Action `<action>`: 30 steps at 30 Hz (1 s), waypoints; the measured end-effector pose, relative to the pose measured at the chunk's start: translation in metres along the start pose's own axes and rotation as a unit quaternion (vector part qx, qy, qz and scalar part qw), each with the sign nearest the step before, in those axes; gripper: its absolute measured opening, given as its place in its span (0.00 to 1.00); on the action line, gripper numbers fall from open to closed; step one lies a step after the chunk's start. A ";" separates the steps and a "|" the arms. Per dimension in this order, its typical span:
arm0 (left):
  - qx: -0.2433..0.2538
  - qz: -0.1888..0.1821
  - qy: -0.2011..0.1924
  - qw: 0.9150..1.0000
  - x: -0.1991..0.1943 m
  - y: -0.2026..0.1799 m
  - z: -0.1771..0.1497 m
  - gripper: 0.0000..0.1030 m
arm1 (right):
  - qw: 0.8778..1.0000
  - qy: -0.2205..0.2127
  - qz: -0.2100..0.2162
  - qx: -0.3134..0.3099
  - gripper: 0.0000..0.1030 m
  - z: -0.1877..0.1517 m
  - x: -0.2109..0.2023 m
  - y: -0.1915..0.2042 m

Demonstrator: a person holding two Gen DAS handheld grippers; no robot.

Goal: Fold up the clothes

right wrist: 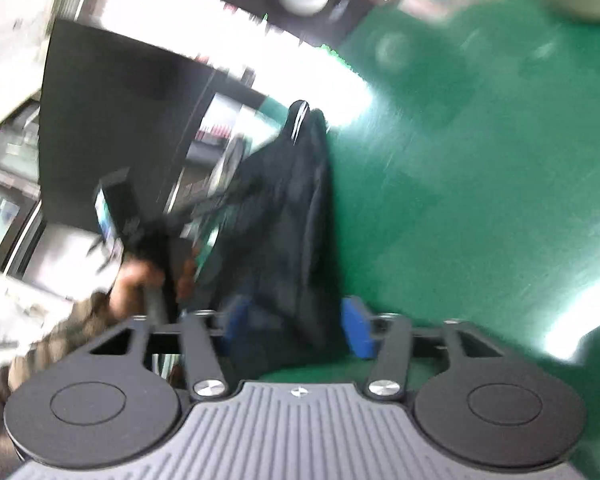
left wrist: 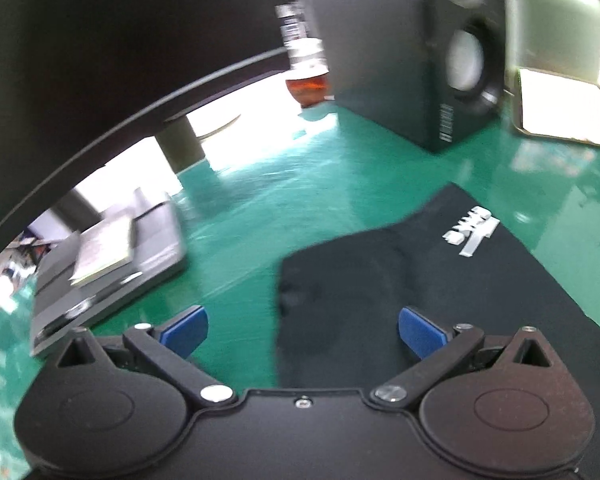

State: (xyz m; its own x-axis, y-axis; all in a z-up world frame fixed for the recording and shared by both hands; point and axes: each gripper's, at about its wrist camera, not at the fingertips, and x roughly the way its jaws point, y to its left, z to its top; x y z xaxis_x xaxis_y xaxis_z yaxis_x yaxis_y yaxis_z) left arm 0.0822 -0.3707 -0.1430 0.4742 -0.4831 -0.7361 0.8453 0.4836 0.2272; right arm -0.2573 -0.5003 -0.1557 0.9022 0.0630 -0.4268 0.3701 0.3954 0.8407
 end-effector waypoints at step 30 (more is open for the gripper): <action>-0.420 0.020 0.076 0.904 -0.170 0.140 -0.240 0.99 | 0.995 0.021 -0.050 -0.087 0.94 -0.010 0.040 0.033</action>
State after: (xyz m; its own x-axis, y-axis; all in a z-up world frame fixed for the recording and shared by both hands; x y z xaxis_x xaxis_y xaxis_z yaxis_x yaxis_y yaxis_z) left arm 0.0612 -0.0457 -0.1388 0.4068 -0.3777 -0.8318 0.3130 0.9131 -0.2615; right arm -0.2114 -0.4753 -0.1480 0.8509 0.0518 -0.5228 0.4110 0.5543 0.7238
